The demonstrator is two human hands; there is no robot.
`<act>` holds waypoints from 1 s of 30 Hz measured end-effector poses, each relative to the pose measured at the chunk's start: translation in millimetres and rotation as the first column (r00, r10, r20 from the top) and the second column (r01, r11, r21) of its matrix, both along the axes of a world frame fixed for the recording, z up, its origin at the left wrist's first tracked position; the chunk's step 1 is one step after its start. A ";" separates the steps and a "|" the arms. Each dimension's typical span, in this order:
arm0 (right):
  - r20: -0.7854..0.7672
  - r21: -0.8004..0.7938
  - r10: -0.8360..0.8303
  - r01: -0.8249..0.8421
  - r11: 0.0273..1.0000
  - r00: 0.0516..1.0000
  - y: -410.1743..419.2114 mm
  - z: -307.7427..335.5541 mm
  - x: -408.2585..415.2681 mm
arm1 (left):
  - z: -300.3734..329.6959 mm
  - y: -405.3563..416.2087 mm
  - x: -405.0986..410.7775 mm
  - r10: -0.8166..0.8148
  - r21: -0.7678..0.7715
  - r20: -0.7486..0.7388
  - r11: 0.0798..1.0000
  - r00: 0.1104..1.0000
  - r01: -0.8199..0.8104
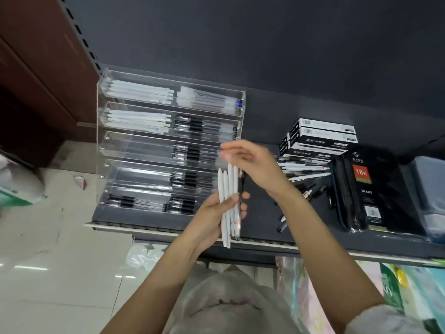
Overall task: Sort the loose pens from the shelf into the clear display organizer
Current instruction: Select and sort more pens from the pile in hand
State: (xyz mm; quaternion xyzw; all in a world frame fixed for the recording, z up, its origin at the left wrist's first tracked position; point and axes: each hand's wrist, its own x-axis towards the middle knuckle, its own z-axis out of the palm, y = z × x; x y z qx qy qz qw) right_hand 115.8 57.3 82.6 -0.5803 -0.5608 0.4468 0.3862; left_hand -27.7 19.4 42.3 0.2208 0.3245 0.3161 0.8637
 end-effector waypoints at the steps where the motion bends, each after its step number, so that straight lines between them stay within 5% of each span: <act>1: -0.066 0.020 -0.096 0.098 0.995 0.993 -1.8 0.5 1.9 | -0.9 1.3 1.2 0.096 -0.019 0.006 0.995 0.995 -0.096; 4: -0.037 0.016 -0.206 0.207 0.978 0.978 -17.8 -2.1 1.7 | -0.9 3.9 -1.4 0.389 -0.065 0.017 0.920 0.921 -0.388; 8: 0.299 -0.006 -0.009 0.012 1.000 0.954 -50.5 -12.7 -31.3 | 2.9 5.5 -16.3 0.577 -0.031 0.022 0.817 0.816 -0.576; 16: 0.118 0.026 -0.007 0.004 1.000 0.993 -53.5 -29.5 -100.4 | 0.5 9.8 -40.0 0.707 0.007 0.033 0.707 0.707 -0.707; 21: 0.113 0.138 -0.162 0.146 0.980 0.980 -34.6 -31.4 -126.3 | -1.1 27.6 -65.4 0.632 0.063 -0.001 0.774 0.775 -0.631; 26: 0.265 0.283 -0.210 0.132 0.950 0.941 -4.6 -40.8 -146.4 | -7.8 56.9 -124.5 0.393 0.189 -0.403 0.919 0.826 -0.345; 30: 0.390 0.220 -0.176 0.094 0.971 0.904 7.1 -43.3 -167.9 | -3.6 78.7 -162.4 0.298 0.211 -0.409 0.951 0.862 -0.228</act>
